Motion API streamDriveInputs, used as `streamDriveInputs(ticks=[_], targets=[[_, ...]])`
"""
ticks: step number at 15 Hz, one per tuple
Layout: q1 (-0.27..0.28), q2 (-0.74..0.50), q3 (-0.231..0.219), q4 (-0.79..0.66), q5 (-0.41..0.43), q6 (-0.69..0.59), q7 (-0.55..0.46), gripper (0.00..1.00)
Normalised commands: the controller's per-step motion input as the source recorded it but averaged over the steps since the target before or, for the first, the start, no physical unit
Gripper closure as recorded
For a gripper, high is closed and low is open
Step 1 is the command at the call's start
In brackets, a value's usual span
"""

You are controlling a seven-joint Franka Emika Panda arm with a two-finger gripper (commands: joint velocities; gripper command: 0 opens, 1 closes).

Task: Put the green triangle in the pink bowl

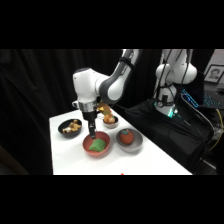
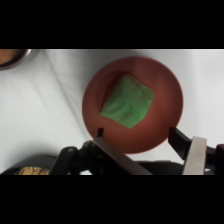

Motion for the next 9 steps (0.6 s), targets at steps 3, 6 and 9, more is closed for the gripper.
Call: streamDriveInputs(ticks=[3, 6, 9], targets=[[0.025, -0.52, -0.025, -0.16, -0.005, -0.39, -0.09, 0.00], [0.011, -0.46, -0.021, -0.13, -0.002, -0.34, -0.10, 0.00], [0.007, -0.39, -0.013, -0.14, -0.001, -0.21, -0.10, 0.00]])
